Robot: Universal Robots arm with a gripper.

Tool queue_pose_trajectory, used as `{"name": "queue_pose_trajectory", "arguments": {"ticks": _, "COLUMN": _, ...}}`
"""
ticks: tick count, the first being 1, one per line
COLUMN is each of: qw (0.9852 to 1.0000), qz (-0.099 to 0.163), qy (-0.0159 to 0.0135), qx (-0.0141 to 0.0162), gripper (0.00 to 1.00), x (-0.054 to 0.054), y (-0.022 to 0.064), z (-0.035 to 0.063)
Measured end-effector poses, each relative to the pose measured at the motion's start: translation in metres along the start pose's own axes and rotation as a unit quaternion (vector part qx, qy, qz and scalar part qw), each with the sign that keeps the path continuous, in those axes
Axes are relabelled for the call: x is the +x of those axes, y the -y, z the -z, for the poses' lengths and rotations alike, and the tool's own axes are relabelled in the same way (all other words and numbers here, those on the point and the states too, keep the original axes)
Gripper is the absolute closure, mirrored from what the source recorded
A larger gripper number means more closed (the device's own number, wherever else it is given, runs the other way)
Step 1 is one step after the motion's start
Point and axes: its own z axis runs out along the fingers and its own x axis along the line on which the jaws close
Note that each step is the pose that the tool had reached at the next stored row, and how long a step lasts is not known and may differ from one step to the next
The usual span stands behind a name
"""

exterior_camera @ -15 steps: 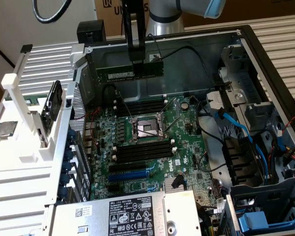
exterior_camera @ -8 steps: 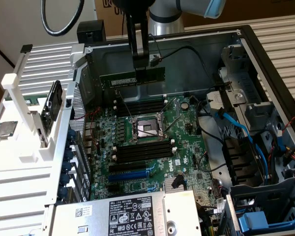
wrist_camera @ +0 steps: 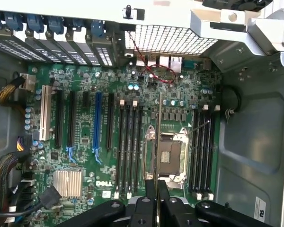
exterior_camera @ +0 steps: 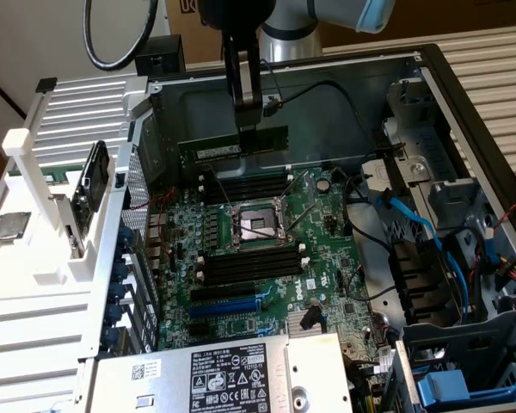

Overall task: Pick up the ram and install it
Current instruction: 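Pick up the ram and move it above insertion slot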

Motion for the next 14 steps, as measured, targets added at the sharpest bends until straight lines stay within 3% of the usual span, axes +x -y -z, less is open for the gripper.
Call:
{"name": "queue_pose_trajectory", "arguments": {"ticks": 4, "qw": 1.0, "qz": 0.002, "qy": 0.0, "qx": -0.0001, "gripper": 0.87, "x": 0.001, "y": 0.0043, "z": -0.0055}}
{"name": "queue_pose_trajectory", "arguments": {"ticks": 14, "qw": 1.0, "qz": -0.005, "qy": 0.0, "qx": 0.0003, "gripper": 0.87, "x": 0.009, "y": 0.0041, "z": -0.0158}}
